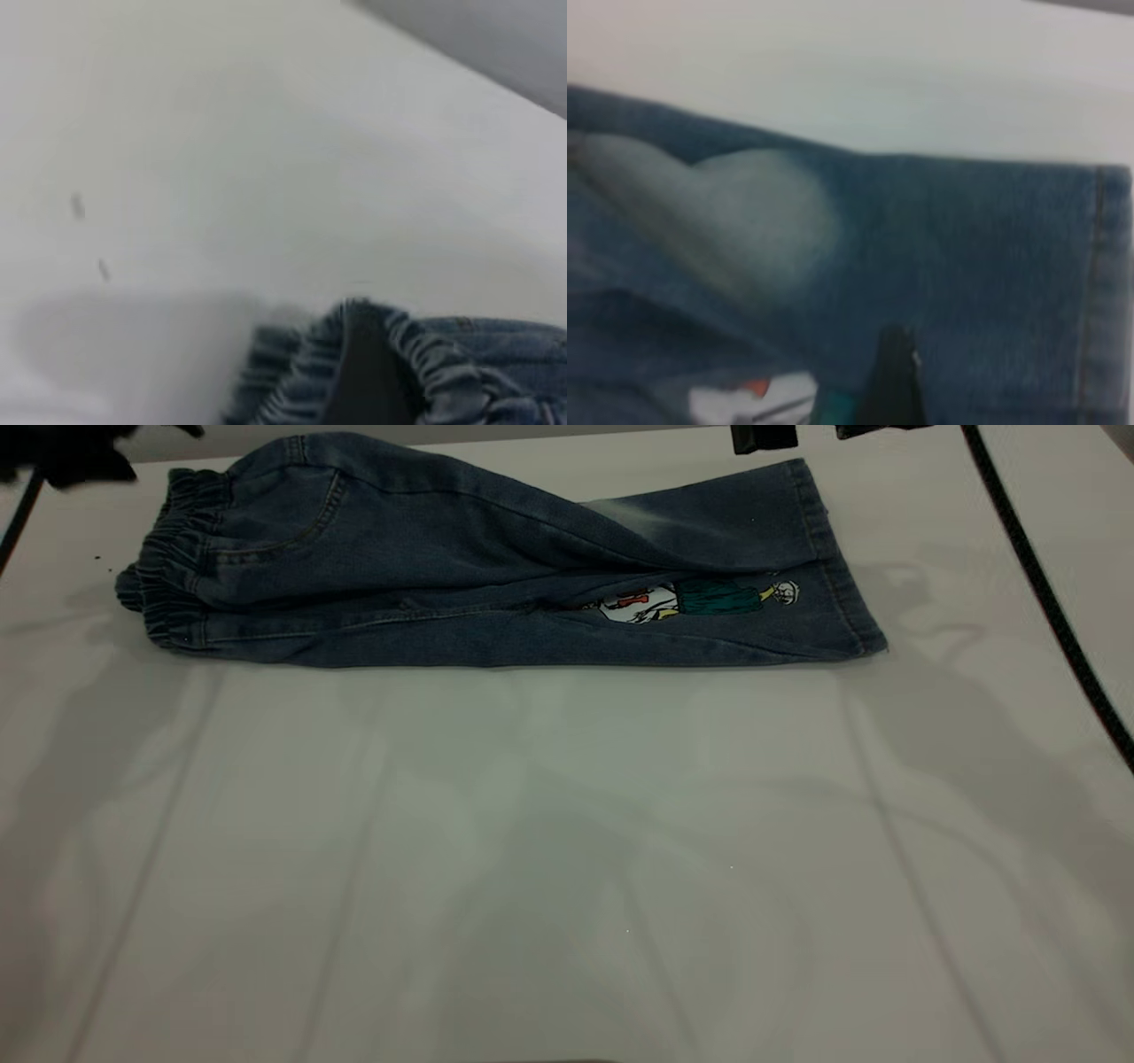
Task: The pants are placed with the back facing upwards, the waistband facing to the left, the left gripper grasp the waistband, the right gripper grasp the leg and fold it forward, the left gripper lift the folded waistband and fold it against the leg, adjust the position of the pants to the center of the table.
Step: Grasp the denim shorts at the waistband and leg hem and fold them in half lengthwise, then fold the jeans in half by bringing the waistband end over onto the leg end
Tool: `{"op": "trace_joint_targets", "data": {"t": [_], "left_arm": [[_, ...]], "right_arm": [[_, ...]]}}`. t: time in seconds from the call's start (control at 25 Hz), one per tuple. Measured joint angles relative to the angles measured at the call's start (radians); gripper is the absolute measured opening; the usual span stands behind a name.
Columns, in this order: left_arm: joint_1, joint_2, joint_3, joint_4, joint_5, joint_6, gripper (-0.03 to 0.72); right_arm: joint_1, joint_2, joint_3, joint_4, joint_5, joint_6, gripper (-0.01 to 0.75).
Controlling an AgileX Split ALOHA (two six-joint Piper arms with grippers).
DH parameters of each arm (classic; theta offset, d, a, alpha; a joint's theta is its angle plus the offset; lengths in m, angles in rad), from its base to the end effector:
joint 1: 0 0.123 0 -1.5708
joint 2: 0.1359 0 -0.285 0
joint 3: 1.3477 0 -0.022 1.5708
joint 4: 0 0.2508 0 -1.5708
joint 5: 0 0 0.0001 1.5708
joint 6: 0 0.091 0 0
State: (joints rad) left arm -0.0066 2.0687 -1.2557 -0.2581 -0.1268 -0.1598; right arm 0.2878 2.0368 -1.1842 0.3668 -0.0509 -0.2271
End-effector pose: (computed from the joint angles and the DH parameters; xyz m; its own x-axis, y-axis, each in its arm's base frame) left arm 0.4458 0.0000 0.1510 -0.5108 -0.4005 -0.7607 -0.2475 0.9159 -0.3160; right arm 0.4089 0.1193 0.1401 -0.6622 -0.0513 -0.7476 -0.1804 0.9792 0.0927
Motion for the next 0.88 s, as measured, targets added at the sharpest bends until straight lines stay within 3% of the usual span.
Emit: {"op": "trace_joint_targets", "data": {"t": [0.2, 0.4, 0.6, 0.88], "left_arm": [[0.009, -0.07, -0.009, 0.088, 0.252, 0.245, 0.49], [0.033, -0.075, -0.042, 0.099, 0.537, 0.349, 0.49], [0.069, -0.052, -0.093, 0.098, 0.595, 0.361, 0.49], [0.071, 0.073, -0.204, 0.067, 0.609, 0.361, 0.49]], "right_arm": [[-0.001, -0.074, -0.003, -0.015, 0.149, -0.001, 0.564], [-0.002, -0.079, -0.044, -0.018, 0.287, -0.003, 0.566], [0.018, -0.08, -0.105, -0.023, 0.349, -0.004, 0.566], [0.101, -0.051, -0.173, -0.025, 0.362, -0.02, 0.567]]}}
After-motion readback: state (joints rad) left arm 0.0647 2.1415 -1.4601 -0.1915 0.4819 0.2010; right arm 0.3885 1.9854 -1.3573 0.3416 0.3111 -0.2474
